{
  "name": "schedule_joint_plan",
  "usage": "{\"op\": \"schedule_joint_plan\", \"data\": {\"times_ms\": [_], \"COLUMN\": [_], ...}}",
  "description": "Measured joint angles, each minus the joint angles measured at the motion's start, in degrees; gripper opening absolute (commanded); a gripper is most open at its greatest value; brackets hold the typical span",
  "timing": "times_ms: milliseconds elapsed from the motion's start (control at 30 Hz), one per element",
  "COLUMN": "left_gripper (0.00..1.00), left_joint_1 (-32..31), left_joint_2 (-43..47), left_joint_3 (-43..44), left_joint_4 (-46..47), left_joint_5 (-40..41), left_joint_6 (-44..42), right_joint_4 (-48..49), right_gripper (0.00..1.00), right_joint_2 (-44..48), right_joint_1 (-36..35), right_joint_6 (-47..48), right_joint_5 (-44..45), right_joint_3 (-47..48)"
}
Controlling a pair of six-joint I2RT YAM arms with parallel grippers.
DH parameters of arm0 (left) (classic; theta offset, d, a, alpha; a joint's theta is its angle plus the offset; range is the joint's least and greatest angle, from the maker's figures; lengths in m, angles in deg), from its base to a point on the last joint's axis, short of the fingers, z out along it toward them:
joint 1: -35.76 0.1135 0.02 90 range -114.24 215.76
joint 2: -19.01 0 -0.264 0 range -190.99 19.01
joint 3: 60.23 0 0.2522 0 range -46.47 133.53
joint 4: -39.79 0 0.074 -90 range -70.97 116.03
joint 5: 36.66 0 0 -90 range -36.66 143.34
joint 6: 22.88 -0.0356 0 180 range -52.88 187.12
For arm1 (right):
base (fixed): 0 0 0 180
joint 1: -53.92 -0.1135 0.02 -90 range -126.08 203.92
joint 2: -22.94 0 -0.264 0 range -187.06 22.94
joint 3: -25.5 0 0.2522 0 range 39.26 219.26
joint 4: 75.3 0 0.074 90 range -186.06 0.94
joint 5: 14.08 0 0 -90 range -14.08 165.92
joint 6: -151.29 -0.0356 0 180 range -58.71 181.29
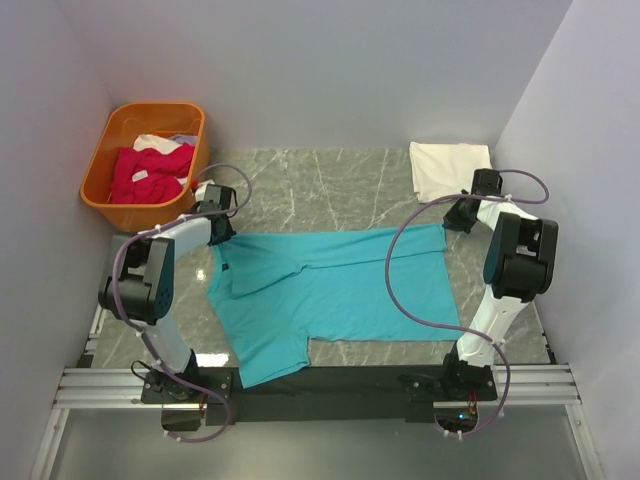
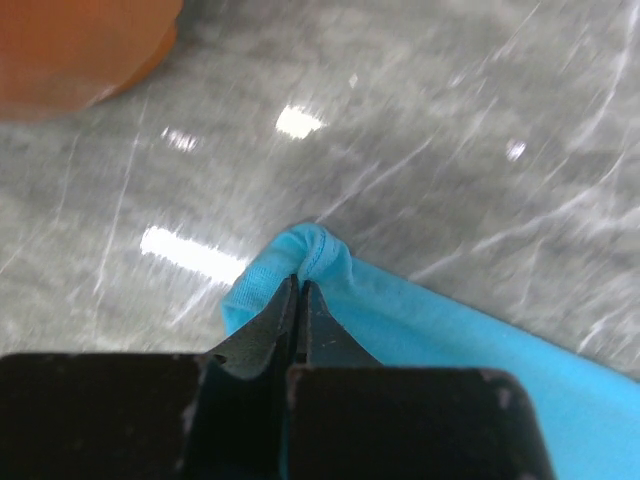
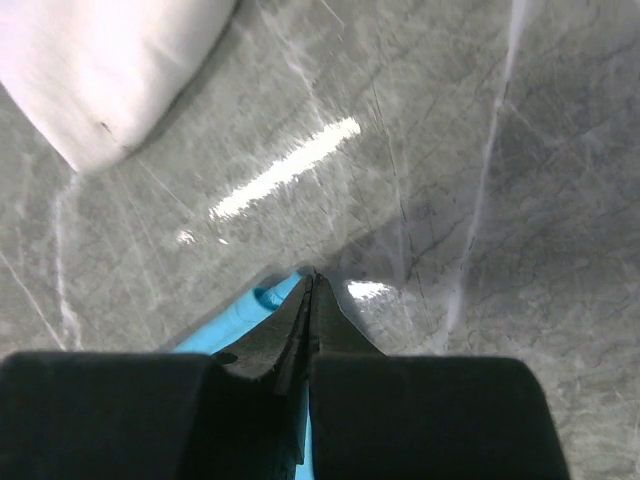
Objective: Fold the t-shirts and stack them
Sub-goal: Fold the tshirt
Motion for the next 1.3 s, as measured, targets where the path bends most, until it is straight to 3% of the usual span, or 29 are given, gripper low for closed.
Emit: {"op": "schedule_joint_plan", "data": {"times_ms": [200,300,367,467,500,633,767,867,1033,1167,1300], "left_gripper": [0.04,0.09,0.15,0.35,0.46,0.7,0.91,0.92,0.94,0.97,0.95], "left_joint_1": [0.0,0.0,0.0,0.0,0.0,-0.57,-2.67,-4.83,-7.37,-6.86,-5.4], "left_joint_2": [-4.63,-5.97,-6.25,-6.25,-6.25,-3.39,4.96,12.39,24.9,31.19,37.05], "left_joint_3": [4.81,6.6,7.08,7.26,7.37,7.37,7.3,6.47,-0.81,-6.12,-9.18], "left_joint_4": [1.73,2.21,2.4,2.1,1.99,-0.02,-3.26,-5.09,-8.11,-12.22,-13.4], "left_joint_5": [-0.02,-0.02,-0.04,0.0,0.0,0.37,0.46,0.2,-0.87,-0.96,-0.72], "left_joint_6": [-0.85,-1.38,-1.62,-2.12,-2.08,-2.58,-2.08,-1.64,-0.68,0.07,0.04], "right_joint_4": [0.2,0.31,0.5,0.48,0.55,0.63,-0.04,0.13,2.23,2.34,1.16], "right_gripper": [0.0,0.06,0.14,0.28,0.32,0.48,0.49,0.48,0.46,0.44,0.41], "right_joint_2": [-0.13,-0.92,-1.46,-1.6,-1.42,1.25,8.33,13.81,17.84,16.46,10.45], "right_joint_1": [0.0,0.0,0.0,0.04,0.02,-0.61,-3.28,-8.98,-28.46,-44.39,-55.63], "right_joint_6": [-0.09,-0.22,-0.35,-0.48,-0.35,-0.5,-0.55,1.2,10.1,19.15,27.91], "right_joint_5": [0.04,0.02,0.0,0.09,0.15,0.81,0.92,0.24,-0.85,0.11,3.19], "right_joint_3": [1.97,2.86,2.95,2.93,2.91,1.2,-2.64,-4.68,-5.55,-4.87,0.55]}}
